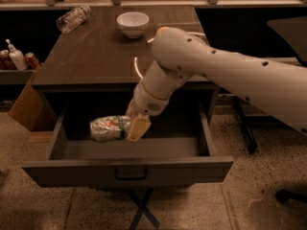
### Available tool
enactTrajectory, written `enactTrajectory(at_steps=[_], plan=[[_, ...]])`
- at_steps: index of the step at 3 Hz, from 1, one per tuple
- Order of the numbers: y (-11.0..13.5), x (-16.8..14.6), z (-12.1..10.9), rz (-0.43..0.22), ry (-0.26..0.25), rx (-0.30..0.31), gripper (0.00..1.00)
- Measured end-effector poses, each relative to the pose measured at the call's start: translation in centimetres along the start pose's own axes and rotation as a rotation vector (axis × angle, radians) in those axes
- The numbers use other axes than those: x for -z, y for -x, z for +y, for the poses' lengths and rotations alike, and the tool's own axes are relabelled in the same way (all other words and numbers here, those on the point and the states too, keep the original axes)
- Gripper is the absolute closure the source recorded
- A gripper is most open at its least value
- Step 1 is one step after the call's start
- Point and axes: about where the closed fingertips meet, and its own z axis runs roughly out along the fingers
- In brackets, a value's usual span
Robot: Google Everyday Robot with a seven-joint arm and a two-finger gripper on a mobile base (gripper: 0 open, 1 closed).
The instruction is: Place 7up can into top drawer
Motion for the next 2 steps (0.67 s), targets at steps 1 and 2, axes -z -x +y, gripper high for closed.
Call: enactTrajectory(at_steps=[1, 2], plan=[[-3.7, -0.6, -1.2, 0.039, -0.082, -0.094, 1.00], [-7.3, -1.2, -2.3, 0.065, -0.163, -0.175, 1.00]])
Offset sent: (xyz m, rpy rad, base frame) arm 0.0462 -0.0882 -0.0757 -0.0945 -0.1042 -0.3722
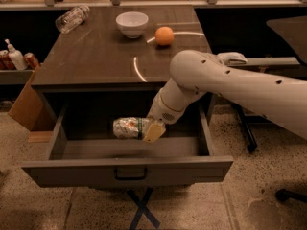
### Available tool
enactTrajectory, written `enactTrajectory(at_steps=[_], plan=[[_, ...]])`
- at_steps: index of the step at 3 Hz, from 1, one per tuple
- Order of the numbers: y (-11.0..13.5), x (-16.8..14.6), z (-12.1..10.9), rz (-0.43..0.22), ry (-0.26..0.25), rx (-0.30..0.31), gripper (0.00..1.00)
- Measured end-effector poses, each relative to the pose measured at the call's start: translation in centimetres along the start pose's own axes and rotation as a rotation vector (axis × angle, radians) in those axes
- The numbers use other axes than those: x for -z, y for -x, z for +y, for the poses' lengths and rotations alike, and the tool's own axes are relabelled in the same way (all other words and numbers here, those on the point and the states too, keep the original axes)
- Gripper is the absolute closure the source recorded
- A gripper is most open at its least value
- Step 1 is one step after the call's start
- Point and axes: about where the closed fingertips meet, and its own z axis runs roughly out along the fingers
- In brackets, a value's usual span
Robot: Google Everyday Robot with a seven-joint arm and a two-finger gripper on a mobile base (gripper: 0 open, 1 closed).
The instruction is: Place 7up can into top drawer
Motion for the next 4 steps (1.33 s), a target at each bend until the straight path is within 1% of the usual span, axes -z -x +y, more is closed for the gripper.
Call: enactTrajectory(at_steps=[1, 2, 3, 4], plan=[[-2.5, -1.5, -1.9, -0.007, -0.062, -0.057, 0.81], [-4.3, -3.5, -4.1, -0.030, -0.088, -0.096, 0.51], [-5.3, -5.0, -5.4, -0.039, -0.086, -0.120, 0.27], [-6.0, -5.7, -6.3, -0.046, -0.081, -0.135, 0.03]])
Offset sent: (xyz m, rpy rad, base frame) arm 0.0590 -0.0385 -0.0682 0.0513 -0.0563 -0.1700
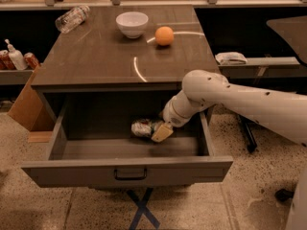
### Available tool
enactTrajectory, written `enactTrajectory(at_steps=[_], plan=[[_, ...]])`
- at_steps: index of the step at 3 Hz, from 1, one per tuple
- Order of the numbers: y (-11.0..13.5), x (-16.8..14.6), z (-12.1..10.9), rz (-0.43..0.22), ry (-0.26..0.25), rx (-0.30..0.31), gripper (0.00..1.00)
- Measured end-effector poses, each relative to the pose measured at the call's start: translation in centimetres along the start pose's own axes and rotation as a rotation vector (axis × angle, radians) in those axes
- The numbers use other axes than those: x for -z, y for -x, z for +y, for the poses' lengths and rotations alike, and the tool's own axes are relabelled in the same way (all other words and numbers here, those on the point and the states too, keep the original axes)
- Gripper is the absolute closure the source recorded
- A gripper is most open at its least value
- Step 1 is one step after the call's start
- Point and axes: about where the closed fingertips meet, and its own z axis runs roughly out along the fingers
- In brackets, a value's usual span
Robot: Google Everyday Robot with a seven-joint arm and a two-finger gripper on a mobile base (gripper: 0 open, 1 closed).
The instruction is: Place 7up can into top drawer
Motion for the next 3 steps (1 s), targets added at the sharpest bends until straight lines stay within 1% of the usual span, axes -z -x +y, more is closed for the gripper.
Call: enactTrajectory(at_steps=[1, 2, 3], plan=[[0.0, 1.4, 0.0, -0.001, -0.028, 0.000, 0.00], [0.4, 4.9, 1.5, -0.003, -0.091, 0.003, 0.00], [0.7, 8.3, 4.0, -0.017, -0.130, -0.017, 0.00]])
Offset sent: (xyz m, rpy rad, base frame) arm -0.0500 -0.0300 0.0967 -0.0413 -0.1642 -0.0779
